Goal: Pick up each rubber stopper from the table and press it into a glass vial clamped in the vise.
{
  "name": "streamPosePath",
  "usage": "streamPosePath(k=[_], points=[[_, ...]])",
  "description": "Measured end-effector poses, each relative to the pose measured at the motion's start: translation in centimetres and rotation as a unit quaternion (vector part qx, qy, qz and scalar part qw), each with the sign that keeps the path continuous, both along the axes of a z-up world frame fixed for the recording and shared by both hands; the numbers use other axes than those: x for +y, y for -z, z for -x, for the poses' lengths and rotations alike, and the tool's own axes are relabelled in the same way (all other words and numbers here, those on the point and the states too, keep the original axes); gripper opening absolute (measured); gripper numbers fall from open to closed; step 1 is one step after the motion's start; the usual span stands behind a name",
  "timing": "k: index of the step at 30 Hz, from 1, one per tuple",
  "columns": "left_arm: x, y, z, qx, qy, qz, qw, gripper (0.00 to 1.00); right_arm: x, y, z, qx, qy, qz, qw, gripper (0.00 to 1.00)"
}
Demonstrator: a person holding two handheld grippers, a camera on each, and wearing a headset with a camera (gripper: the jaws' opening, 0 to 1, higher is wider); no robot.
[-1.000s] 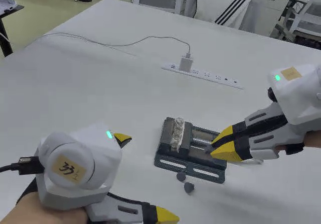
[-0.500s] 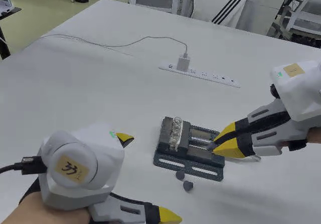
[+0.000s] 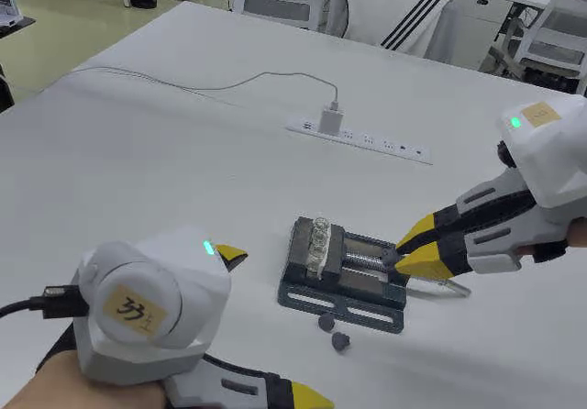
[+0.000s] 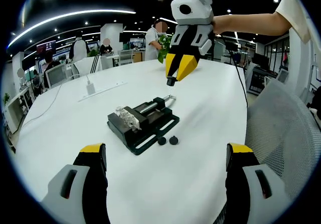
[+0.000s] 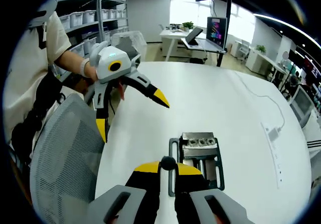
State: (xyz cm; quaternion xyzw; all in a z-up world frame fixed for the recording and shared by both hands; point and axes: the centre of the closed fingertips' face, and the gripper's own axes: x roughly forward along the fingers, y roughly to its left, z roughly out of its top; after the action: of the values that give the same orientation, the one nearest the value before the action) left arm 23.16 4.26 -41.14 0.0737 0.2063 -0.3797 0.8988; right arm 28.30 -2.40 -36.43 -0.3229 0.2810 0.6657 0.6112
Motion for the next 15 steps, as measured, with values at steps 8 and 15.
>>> streamPosePath(k=[8,15], points=[[0.3,0.0,0.2,-0.002,-0.008,0.007,0.9999,0.99,2.5,-2.7,-2.5,-0.036,-0.031,0.031,0.9984,0.05],[0.6,0.3,0.5,0.001,-0.018,0.015,0.9997,0.99,4.3,-1.8,-2.7,-0.047,-0.059,0.047,0.996,0.05]])
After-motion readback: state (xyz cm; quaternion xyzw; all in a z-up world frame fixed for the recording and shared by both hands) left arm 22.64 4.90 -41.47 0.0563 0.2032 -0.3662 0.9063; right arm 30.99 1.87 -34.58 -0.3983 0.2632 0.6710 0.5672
